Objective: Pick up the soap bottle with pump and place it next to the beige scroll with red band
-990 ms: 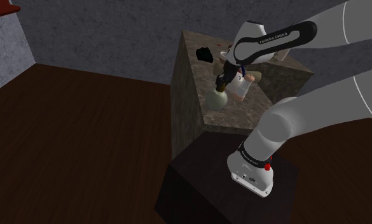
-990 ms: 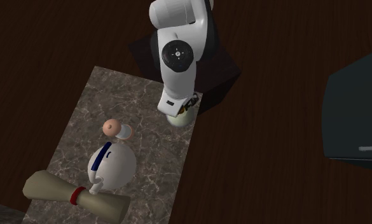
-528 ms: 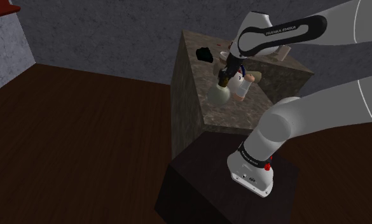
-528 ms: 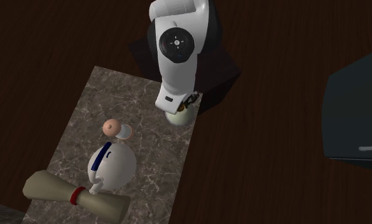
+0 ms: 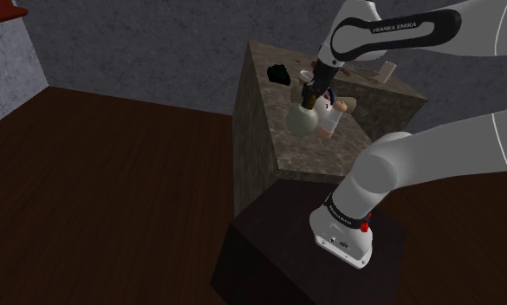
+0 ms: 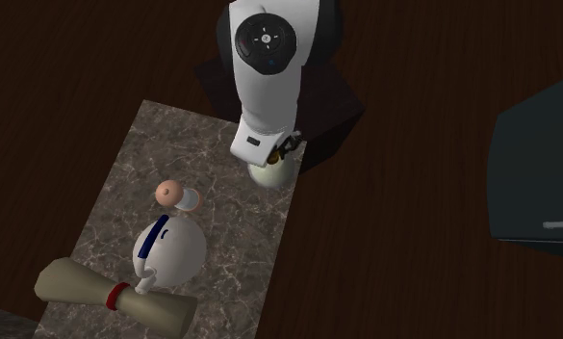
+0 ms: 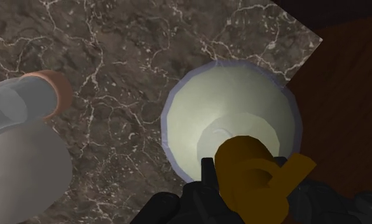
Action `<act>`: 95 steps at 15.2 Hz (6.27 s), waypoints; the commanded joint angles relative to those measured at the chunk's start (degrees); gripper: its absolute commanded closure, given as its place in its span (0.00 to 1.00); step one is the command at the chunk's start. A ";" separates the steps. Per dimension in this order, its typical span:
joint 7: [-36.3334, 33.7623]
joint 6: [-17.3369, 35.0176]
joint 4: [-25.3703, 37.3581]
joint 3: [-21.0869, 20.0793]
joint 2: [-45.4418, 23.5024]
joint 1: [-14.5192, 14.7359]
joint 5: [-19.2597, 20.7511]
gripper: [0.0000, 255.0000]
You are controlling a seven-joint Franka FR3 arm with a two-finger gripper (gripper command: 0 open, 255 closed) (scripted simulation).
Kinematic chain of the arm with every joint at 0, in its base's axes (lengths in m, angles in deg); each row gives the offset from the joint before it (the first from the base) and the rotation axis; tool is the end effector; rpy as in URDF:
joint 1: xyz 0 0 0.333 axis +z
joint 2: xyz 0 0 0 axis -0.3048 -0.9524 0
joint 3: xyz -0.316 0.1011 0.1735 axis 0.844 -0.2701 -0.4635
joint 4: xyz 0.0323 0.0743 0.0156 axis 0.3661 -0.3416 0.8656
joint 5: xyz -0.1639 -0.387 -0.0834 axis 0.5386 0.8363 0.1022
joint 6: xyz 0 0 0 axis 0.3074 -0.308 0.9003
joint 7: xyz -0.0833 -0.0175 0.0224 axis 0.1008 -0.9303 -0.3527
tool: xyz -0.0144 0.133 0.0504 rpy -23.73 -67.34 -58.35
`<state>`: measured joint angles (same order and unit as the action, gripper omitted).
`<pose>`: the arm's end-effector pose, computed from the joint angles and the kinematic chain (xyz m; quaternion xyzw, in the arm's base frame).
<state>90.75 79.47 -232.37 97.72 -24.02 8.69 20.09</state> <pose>0.3035 -0.1895 0.4301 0.9945 -0.0963 0.0345 0.0245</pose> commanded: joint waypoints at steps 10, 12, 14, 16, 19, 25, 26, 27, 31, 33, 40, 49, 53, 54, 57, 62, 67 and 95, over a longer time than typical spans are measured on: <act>0.47 -9.28 7.15 -1.76 2.15 0.52 -1.54 1.00; 0.56 -10.86 8.57 -2.05 2.31 0.62 -1.80 1.00; 0.65 -12.41 10.03 -2.32 2.41 0.73 -2.06 1.00; 0.74 -13.95 11.53 -2.59 2.45 0.84 -2.31 1.00; 0.88 -16.21 13.84 -2.96 2.41 1.00 -2.67 1.00; 1.18 -20.63 18.70 -3.63 1.96 1.33 -3.35 1.00; 1.23 -21.35 19.54 -3.73 1.84 1.38 -3.46 1.00; 1.29 -22.07 20.39 -3.83 1.71 1.43 -3.56 1.00; 4.16 -23.05 22.16 -1.53 1.36 0.65 -2.45 1.00; 6.97 -23.01 23.02 0.95 0.94 -0.10 -1.26 1.00; 17.03 -22.39 27.97 10.12 -2.59 -1.70 1.88 1.00; 31.22 -20.92 38.66 24.11 -11.91 -0.55 1.70 1.00; 38.79 -20.24 45.04 32.31 -18.46 1.57 -1.36 1.00; 40.96 -20.09 46.81 34.77 -20.49 2.32 -2.65 1.00; 48.91 -19.85 52.62 43.83 -28.61 5.02 -9.08 1.00; 62.40 -19.87 58.24 51.97 -44.35 1.60 -24.57 1.00; 62.08 -15.85 54.00 51.79 -43.51 2.23 -23.82 1.00; 70.22 3.18 37.69 46.89 -52.35 -3.25 -34.71 1.00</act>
<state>160.28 82.10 -194.45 145.14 -75.64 6.14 -13.72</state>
